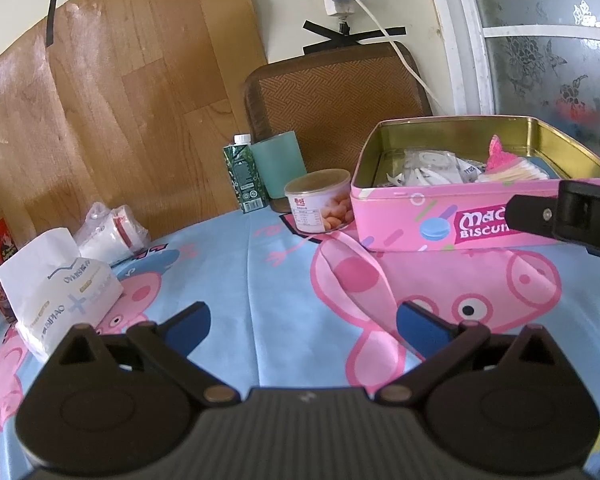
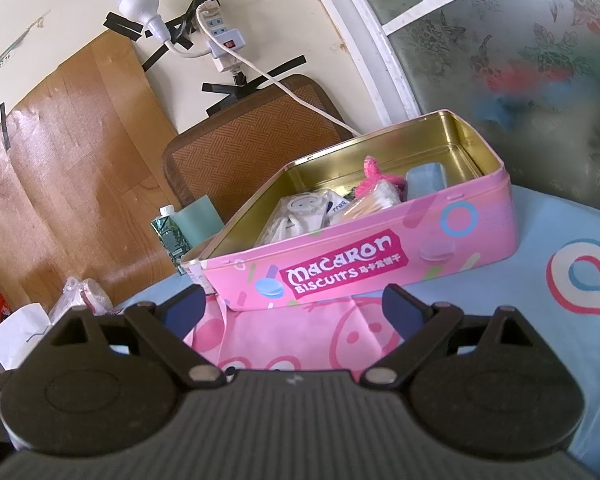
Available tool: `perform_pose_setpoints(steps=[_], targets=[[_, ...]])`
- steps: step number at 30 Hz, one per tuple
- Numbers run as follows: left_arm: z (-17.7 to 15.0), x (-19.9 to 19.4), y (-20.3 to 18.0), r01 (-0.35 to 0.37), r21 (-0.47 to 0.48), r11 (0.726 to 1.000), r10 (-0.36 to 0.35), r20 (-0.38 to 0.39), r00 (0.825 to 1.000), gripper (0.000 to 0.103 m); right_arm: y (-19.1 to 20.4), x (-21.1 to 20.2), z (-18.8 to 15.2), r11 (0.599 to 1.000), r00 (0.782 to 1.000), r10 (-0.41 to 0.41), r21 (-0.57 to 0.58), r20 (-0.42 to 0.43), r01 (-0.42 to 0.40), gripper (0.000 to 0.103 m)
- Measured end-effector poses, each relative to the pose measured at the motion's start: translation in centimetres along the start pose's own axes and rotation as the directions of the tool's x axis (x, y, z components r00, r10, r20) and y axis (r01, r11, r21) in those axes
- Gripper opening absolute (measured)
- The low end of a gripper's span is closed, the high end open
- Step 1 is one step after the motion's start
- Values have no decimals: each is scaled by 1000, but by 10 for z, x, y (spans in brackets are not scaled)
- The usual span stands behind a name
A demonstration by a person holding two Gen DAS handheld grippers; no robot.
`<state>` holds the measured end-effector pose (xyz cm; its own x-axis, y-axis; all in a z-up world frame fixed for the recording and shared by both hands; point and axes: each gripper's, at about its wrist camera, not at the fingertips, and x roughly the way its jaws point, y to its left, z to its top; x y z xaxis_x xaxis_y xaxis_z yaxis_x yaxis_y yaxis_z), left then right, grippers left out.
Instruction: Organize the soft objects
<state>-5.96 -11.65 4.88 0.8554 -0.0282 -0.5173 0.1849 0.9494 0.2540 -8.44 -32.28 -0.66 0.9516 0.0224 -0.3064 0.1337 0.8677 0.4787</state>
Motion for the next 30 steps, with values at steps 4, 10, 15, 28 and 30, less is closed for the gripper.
perform_pose_setpoints(steps=[4,10,15,28,30], targets=[[0,0,0,-1,0,1000,1,0,1000,103,0,0,0,1000,1000,1,1,0,-1,97],[-1,1,0,-4,6,1000,4,0,1000,103,0,0,0,1000,1000,0,1,-1,0,97],[-1,0,-2,-4,14,1000,4,2,1000,103,0,0,0,1000,1000,-1,1,2,1,97],[-1,0,-5,-7,25,1000,7,2,1000,103,-1,-1,-2,1000,1000,-6,7,5,6,97],[-1,0,-5,-8,26,1000,8,2,1000,103,-1,-1,-2,1000,1000,-6,7,6,6,97]])
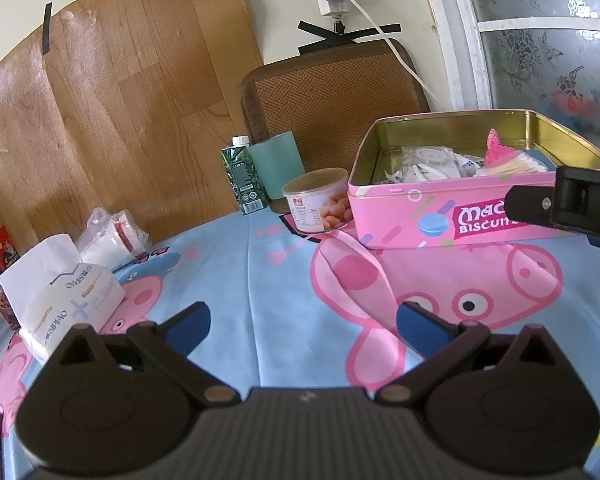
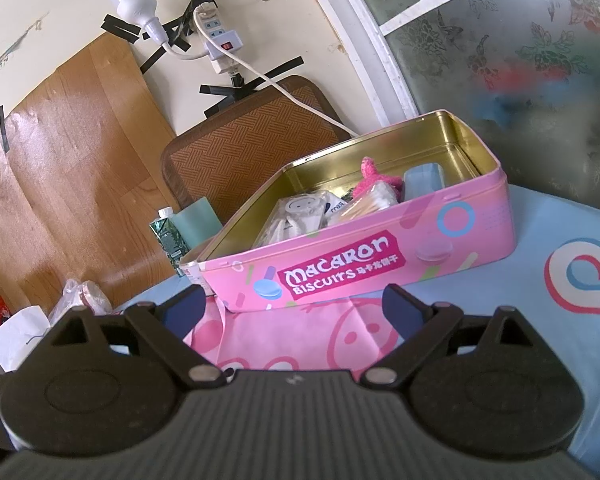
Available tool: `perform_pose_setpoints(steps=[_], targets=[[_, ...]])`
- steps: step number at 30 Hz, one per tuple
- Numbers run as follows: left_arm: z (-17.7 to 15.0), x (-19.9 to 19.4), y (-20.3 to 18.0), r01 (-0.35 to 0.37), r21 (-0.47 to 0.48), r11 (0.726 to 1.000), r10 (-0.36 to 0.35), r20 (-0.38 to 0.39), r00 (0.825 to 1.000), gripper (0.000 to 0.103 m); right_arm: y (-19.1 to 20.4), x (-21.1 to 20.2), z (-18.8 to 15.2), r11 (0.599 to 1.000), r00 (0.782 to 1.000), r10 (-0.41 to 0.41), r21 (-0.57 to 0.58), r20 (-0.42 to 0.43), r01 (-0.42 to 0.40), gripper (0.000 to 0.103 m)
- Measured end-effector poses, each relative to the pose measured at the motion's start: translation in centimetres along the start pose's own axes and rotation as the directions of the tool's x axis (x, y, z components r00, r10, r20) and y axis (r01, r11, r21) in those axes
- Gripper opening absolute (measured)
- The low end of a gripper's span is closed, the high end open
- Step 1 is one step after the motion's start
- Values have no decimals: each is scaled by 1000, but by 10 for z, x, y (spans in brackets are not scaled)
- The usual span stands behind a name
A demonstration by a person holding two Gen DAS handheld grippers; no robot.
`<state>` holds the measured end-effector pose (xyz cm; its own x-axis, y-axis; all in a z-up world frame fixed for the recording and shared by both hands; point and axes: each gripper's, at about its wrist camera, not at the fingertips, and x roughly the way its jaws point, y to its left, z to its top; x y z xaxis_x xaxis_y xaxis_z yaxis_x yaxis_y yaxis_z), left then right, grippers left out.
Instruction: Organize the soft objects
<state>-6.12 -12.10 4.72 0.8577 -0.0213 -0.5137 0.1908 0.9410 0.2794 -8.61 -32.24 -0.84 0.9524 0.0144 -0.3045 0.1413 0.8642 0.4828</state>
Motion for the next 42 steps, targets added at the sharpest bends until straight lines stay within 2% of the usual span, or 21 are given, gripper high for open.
perform_pose_setpoints(steps=[25,42], targets=[[0,-2,-5,-16,33,999,16,9,1000,103,0,0,1,1000,1000,-3,5,-1,3,97],[-3,-2,-7,-3,43,999,2,7,1000,103,0,-1,0,1000,1000,-6,9,-2,6,97]])
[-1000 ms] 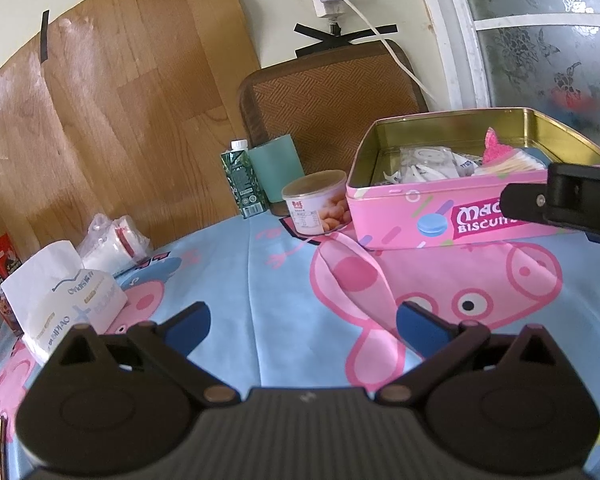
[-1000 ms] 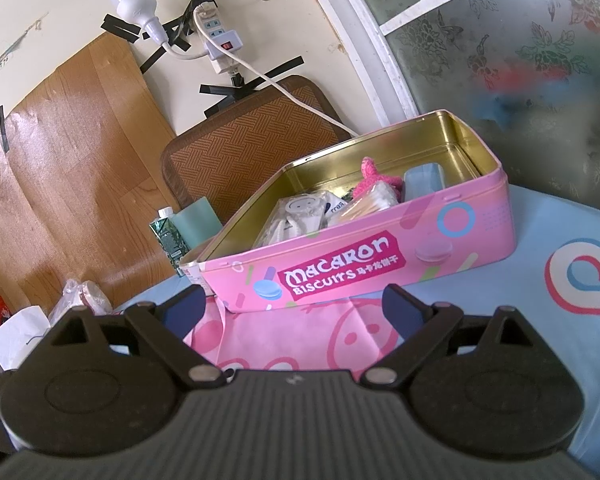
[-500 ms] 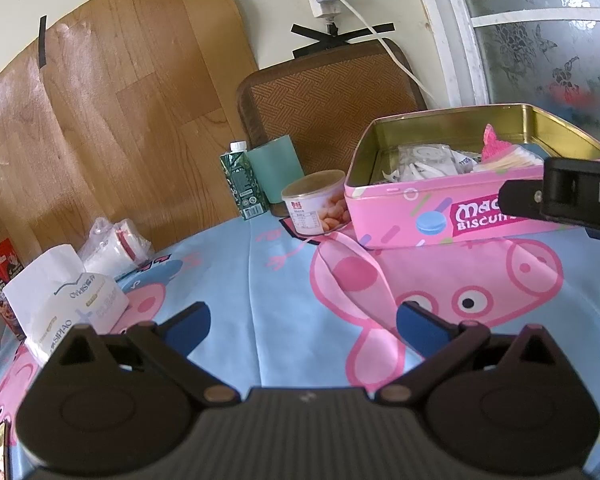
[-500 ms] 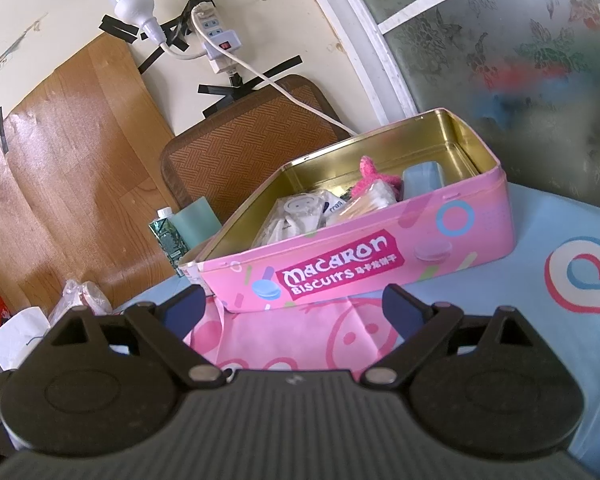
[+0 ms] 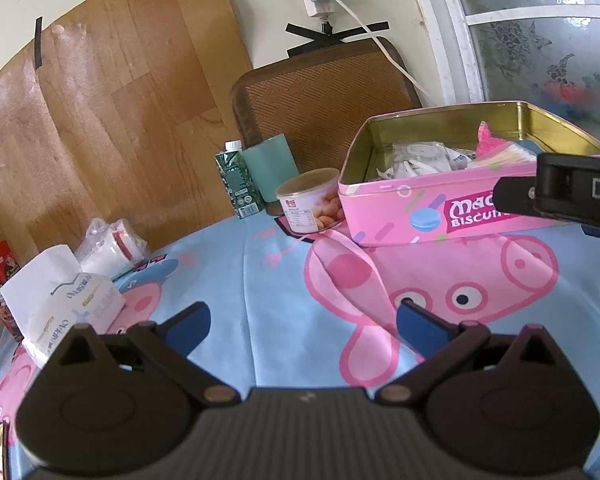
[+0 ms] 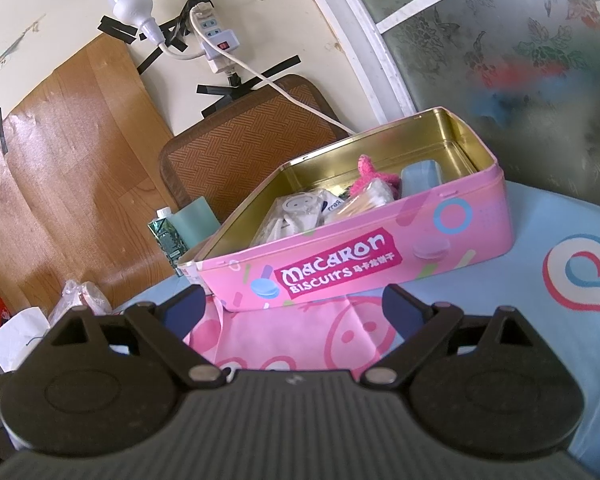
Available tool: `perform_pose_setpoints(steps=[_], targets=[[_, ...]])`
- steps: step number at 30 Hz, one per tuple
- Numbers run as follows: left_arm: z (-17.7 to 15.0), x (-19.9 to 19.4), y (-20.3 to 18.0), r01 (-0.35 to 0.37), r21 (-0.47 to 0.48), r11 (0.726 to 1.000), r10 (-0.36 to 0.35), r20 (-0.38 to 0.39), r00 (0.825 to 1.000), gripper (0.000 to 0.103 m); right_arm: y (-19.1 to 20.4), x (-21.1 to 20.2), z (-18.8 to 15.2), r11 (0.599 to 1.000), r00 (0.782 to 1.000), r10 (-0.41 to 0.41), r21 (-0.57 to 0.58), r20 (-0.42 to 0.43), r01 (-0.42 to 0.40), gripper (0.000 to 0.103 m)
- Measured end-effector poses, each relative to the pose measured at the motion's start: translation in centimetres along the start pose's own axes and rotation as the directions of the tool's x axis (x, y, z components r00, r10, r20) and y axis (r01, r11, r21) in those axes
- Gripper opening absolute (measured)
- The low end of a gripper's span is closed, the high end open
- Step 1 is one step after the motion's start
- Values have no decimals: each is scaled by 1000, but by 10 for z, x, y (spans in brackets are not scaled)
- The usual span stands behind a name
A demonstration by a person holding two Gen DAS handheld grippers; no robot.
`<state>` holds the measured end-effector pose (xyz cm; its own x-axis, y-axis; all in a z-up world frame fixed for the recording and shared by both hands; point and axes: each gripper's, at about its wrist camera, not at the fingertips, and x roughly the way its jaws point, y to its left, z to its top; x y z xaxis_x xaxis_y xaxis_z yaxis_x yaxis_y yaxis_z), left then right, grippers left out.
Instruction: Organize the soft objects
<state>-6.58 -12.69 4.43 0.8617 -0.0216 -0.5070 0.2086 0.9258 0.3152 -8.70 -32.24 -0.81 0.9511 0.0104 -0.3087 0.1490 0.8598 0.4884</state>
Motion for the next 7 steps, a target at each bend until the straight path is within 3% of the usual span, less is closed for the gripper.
perform_pose_setpoints(steps=[7], targets=[[0,-4,-1,34,9,999,-34,20,999,103,0,-2,-1,1000,1000,-4,0,6,4,97]])
